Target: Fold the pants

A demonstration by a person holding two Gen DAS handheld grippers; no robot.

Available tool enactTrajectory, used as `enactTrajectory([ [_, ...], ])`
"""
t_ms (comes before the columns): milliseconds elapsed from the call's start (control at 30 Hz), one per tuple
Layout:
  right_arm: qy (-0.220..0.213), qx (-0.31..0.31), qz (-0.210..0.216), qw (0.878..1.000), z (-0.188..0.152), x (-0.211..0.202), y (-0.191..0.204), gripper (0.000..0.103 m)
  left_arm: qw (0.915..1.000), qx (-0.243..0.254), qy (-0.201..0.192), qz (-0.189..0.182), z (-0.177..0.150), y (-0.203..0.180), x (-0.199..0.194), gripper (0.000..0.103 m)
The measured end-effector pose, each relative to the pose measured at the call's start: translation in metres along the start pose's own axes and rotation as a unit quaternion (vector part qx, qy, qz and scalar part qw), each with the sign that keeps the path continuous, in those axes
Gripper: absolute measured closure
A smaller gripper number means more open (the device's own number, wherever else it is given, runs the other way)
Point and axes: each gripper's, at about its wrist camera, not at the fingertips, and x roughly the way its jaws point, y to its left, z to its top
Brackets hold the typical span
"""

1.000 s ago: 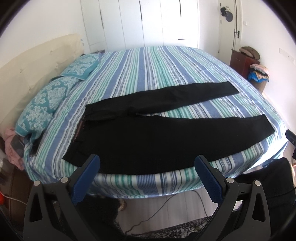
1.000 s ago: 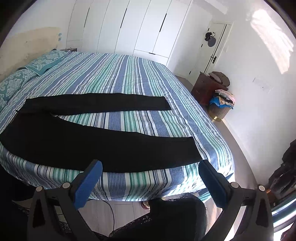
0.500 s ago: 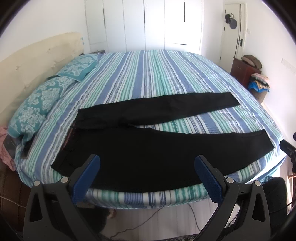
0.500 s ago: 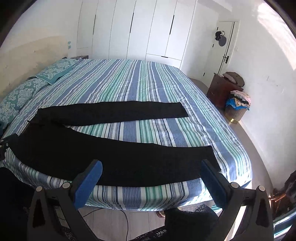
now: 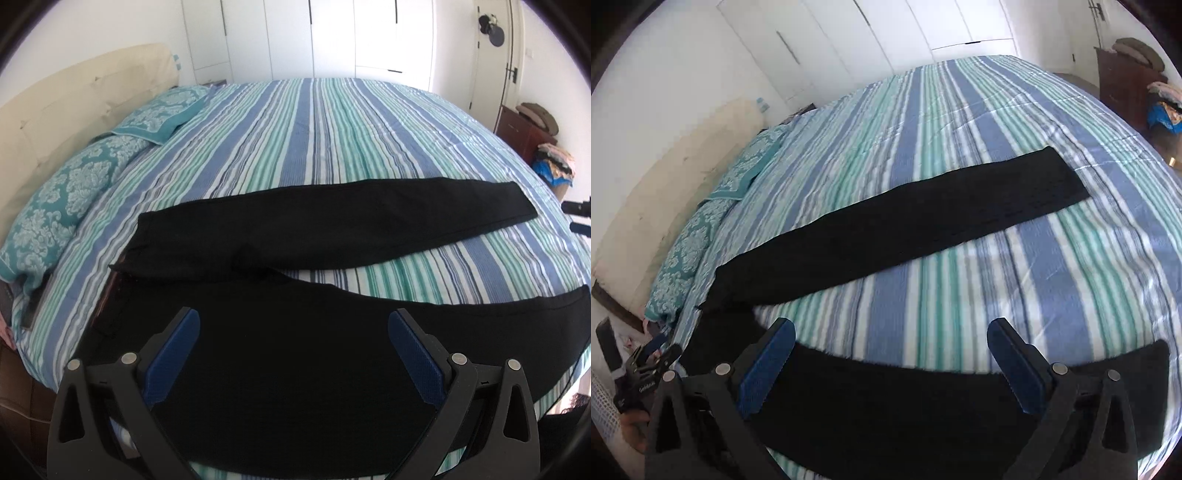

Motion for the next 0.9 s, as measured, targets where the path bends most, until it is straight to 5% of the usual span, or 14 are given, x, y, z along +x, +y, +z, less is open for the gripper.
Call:
enactTrajectory([
  [133, 0.013, 0.025, -0.077, 0.997, 0.097, 0.053, -0.093, 0.002, 0.9999, -0.009, 0.008, 0.001, -0.009, 0.000, 0.028, 0.001],
  [200, 0.029, 0.027, -0.112, 0.993, 0.139, 0.082, -0.130, 0.018, 0.9998, -0.004, 0.015, 0.007, -0.017, -0.002, 0.039, 0.001],
  [267, 0.044, 0.029, -0.127, 0.990, 0.174, 0.112, -0.156, 0.021, 0.9996, 0.002, 0.026, 0.014, -0.024, -0.002, 0.048, 0.001],
  [467, 0.088, 0.017, -0.152, 0.984, 0.220, 0.189, -0.190, 0.029, 0.9972, 0.016, 0.067, 0.030, -0.037, -0.002, 0.075, 0.001],
  [533, 0.100, 0.013, -0.149, 0.984, 0.222, 0.202, -0.194, 0.060, 0.9966, 0.018, 0.073, 0.033, -0.040, -0.001, 0.076, 0.001],
  [567, 0.092, 0.004, -0.165, 0.982, 0.222, 0.200, -0.193, 0.084, 0.9967, 0.017, 0.073, 0.032, -0.041, -0.001, 0.075, 0.001],
  [600, 0.080, 0.002, -0.162, 0.984, 0.221, 0.193, -0.190, 0.094, 0.9968, 0.016, 0.071, 0.031, -0.040, -0.001, 0.072, 0.001],
  [767, 0.000, -0.036, -0.108, 0.994, 0.194, 0.103, -0.137, 0.095, 0.9988, 0.007, 0.045, 0.017, -0.030, -0.002, 0.043, 0.001],
  [900, -0.036, -0.106, -0.054, 0.992, 0.119, 0.001, -0.064, 0.096, 0.9998, 0.016, 0.015, 0.002, -0.026, -0.005, 0.002, 0.001],
])
